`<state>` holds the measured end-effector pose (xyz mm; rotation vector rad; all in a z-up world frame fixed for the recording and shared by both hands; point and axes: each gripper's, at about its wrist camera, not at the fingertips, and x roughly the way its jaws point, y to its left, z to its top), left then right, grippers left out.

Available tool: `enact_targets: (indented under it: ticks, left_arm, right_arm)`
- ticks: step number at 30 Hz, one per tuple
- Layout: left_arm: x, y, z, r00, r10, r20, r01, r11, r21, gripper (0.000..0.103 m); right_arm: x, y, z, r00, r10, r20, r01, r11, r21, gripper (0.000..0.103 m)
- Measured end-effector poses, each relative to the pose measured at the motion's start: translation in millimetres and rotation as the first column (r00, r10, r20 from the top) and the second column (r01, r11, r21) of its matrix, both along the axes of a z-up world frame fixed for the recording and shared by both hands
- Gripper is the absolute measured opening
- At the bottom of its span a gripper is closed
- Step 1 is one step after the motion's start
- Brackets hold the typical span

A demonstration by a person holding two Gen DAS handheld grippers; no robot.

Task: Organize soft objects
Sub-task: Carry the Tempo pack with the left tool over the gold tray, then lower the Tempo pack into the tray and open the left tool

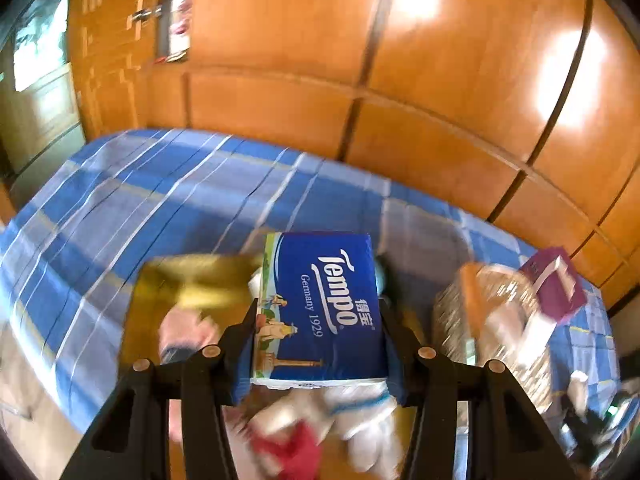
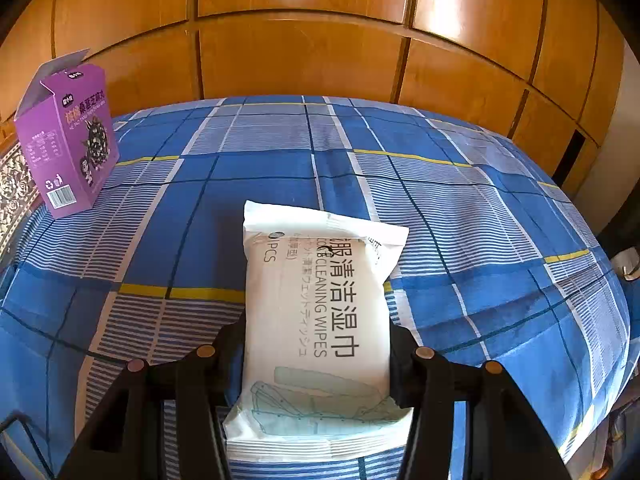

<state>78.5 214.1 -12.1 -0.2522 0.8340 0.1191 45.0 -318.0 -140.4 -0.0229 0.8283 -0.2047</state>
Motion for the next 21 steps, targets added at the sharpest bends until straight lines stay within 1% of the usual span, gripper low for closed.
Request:
enact_targets:
  ticks: [5,8,14,21]
  left_arm:
    - [-41,15,-28,0.997,0.076,-0.011,-0.075,0.996,0.043,0.052]
    - [-58,17,-40,0.995,0.102,-0.009,-0.101,0.993,0.063,0.052]
    - [-80,14,-45,0.993,0.119,0.026,-0.121,0.987,0.103,0.052]
    - [-88,11,-45,0.993,0.111,0.047,-0.116,0.987,0.113,0.052]
  right_arm:
    - [0,3,0,1.000,-0.011,0.000,0.011,1.000,-0.014,0.052]
    - [0,4,0,1.000,-0.019,-0.003,0.019,1.000,-0.023,0.052]
    - [0,7,0,0.999,-0.042,-0.003,0.042,0.999,-0.035,0.052]
    - [0,10,-1,0.998,-0.064,0.001,0.064,0.997,-0.050,0.052]
